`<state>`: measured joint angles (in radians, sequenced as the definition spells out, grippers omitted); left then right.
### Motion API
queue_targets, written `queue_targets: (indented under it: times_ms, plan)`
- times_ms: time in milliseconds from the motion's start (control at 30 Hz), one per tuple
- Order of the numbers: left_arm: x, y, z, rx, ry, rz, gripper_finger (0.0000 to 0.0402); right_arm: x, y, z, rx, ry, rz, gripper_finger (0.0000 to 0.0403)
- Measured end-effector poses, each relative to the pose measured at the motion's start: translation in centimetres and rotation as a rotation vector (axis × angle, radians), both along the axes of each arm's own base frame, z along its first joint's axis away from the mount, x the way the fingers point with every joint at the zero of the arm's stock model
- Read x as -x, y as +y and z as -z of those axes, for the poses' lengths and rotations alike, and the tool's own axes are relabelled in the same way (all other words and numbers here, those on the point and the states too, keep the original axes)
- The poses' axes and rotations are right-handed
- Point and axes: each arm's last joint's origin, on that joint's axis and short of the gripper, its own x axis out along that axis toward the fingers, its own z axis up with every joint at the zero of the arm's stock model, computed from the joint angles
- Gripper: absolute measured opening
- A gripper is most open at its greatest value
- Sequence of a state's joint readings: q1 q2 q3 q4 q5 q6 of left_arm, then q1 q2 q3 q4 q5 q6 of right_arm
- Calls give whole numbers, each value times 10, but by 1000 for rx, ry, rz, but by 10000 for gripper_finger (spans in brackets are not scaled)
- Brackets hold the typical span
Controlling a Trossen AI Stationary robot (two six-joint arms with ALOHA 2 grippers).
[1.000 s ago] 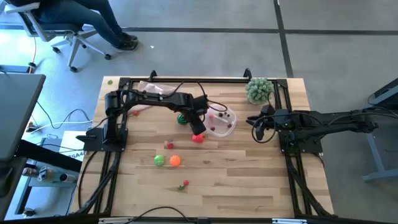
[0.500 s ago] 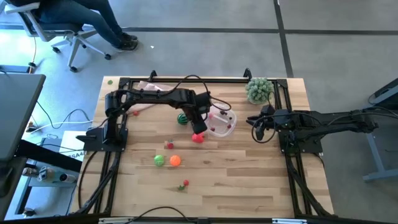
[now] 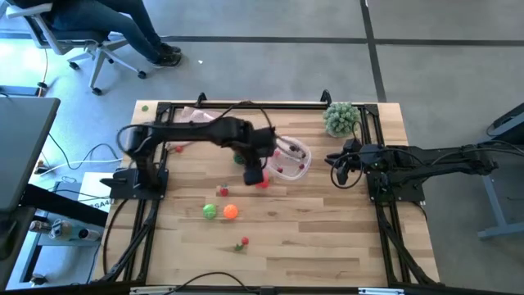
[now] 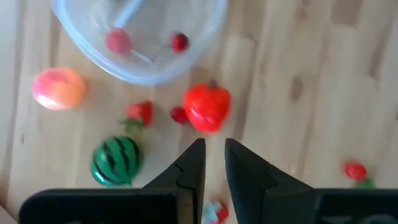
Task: Pick and placing Produce into tupperware
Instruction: Put the apple into the transparent bin
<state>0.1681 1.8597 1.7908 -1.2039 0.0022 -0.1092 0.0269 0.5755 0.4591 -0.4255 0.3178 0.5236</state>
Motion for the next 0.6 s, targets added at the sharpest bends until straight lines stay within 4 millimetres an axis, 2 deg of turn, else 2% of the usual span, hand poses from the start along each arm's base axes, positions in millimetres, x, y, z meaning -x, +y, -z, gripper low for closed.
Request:
queue_targets:
  times_ms: [167,267,400,600]
  plan:
    - [33,-22,-5,0,-88,-19,51,0,0,0,4,7,-8,71]
    - [51,-26,5,25,-208,-20,51,0,0,0,7,8,-12,71]
    - [60,-28,27,24,-337,-20,51,0,0,0,5,10,-21,71]
    - [60,-28,61,23,-275,49,52,0,1,1,-12,11,-50,71]
